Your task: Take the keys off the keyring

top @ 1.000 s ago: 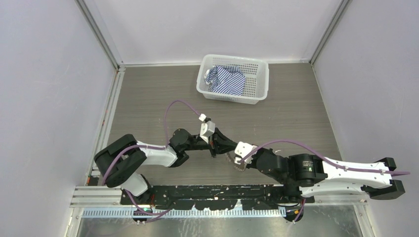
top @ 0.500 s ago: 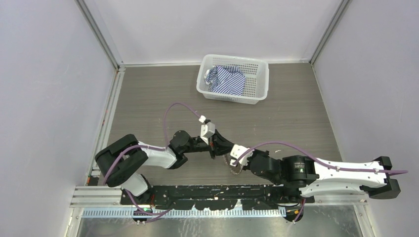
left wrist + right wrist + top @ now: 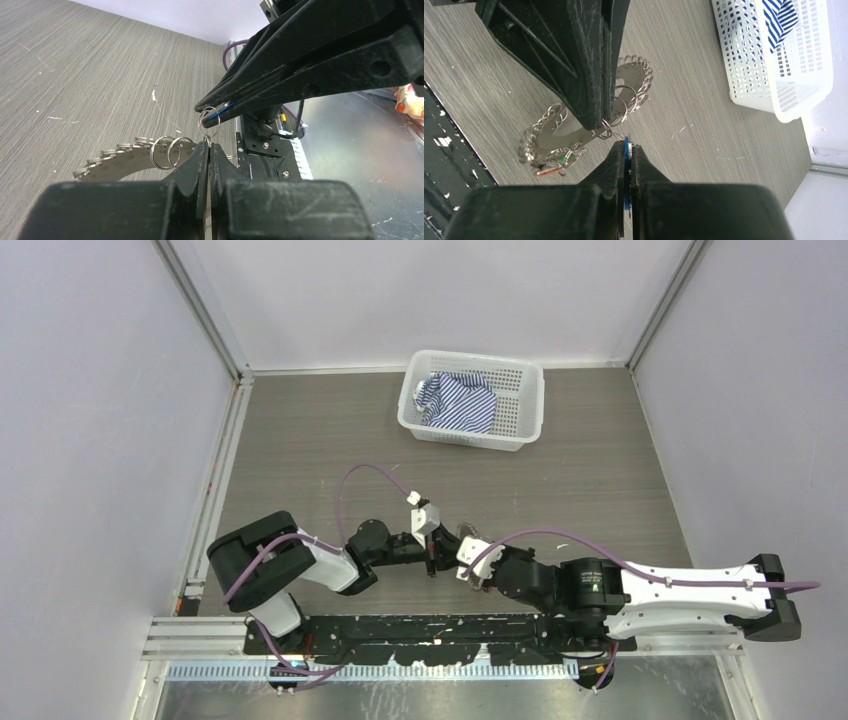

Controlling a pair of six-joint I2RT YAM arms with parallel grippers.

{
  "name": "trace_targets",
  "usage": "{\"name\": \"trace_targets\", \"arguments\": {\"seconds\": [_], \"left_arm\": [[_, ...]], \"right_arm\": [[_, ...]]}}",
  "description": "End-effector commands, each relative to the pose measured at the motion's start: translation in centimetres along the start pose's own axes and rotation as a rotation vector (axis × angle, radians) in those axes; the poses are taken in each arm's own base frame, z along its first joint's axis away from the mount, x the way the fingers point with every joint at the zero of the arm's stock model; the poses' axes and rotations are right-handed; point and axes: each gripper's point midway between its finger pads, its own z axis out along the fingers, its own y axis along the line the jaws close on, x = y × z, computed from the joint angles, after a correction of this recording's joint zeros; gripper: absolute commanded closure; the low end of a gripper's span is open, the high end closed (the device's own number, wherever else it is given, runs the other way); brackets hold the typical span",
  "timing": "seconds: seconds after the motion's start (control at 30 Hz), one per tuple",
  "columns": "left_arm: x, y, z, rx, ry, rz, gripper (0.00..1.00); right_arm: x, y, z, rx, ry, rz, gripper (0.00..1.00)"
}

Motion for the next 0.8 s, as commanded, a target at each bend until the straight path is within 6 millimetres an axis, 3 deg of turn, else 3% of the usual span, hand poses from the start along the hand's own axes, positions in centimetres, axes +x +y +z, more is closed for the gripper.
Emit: {"name": "trace_targets", "arguments": {"seconds": [0.0, 0.77], "left_arm": [[-0.7, 0.7, -0.5, -0.052, -0.028, 0.046, 0.95], [-1.8, 0.4, 0.1, -0.04, 0.001, 0.083, 0.71]], "right_arm": [[-3.1, -0.3, -0.2, -0.003, -0.107, 0.055, 0.99], [-4.0, -0.5, -0.6, -0.025, -0.104, 0.045, 0.99]]}}
